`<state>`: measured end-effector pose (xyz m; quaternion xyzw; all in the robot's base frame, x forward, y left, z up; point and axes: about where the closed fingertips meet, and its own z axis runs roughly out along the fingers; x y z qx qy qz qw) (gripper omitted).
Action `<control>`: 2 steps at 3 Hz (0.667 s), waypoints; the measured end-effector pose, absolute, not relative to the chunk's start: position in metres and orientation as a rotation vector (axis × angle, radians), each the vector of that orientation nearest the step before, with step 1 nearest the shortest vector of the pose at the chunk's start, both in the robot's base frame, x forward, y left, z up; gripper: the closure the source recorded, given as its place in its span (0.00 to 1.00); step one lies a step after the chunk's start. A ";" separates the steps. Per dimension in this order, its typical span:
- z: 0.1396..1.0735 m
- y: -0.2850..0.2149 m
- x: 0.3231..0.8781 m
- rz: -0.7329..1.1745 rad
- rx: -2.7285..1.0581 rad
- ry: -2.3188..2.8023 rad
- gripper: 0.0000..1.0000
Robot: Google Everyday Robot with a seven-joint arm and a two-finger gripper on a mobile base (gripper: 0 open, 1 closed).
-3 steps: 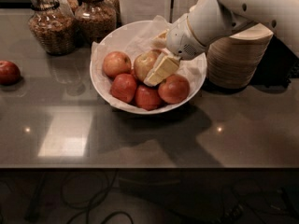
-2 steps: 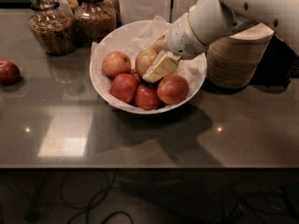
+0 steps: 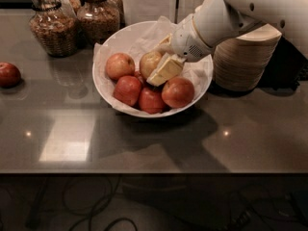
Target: Pick apple from white bowl
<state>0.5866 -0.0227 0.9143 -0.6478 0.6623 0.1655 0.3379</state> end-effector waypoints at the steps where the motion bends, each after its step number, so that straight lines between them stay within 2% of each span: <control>1: 0.914 -0.023 0.587 0.431 -1.688 1.726 1.00; 2: 0.916 -0.026 0.583 0.450 -1.668 1.717 1.00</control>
Offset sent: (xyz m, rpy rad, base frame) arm -0.0106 -0.0180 0.0078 0.0903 -0.0016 -0.0217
